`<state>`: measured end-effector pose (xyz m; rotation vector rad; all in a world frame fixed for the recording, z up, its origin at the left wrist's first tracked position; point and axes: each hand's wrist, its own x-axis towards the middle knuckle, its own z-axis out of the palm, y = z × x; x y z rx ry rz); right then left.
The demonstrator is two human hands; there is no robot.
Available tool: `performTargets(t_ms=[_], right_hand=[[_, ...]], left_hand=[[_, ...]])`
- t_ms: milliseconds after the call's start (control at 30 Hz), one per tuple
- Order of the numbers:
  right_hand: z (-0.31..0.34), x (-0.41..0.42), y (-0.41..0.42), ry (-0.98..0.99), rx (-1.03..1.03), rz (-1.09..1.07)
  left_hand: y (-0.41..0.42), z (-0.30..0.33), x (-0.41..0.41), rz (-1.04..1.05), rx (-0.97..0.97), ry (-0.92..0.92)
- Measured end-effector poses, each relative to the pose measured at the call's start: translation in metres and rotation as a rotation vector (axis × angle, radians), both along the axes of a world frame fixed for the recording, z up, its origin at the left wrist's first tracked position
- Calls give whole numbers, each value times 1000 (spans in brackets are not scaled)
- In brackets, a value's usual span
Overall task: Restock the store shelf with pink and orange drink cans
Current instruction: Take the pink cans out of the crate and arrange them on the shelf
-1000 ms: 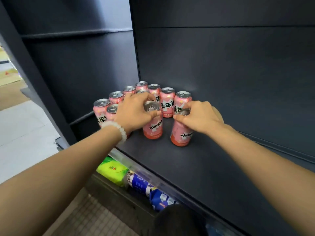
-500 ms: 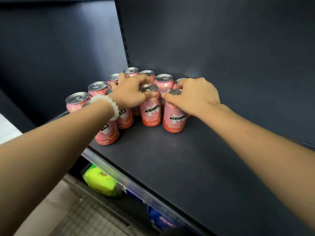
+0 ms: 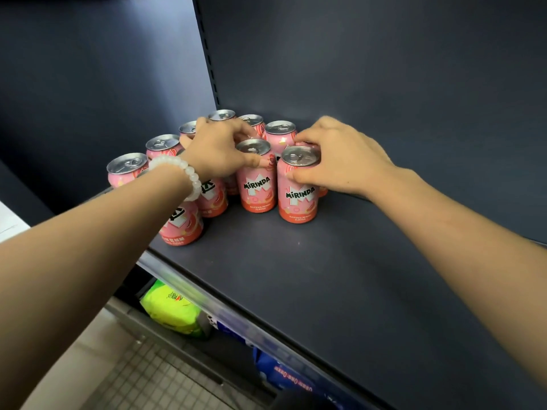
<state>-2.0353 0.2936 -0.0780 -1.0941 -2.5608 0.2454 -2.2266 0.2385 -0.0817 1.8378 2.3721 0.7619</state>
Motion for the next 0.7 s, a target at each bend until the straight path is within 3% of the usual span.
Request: performTargets(t_ms=[67, 233, 433, 600, 700], right_hand=[[-1, -1, 1, -12, -27, 54], [-9, -16, -3, -55, 101, -103], [-15, -6, 2, 38, -93, 52], [-19, -10, 0, -6, 60, -125], [-18, -6, 3, 72, -63, -28]], left_hand=[[0, 2, -4, -51, -39, 4], [-1, 5, -11, -44, -111, 154], [3, -1, -12, -7, -49, 58], [2, 3, -20, -143, -103, -37], [1, 3, -14, -61, -74, -11]])
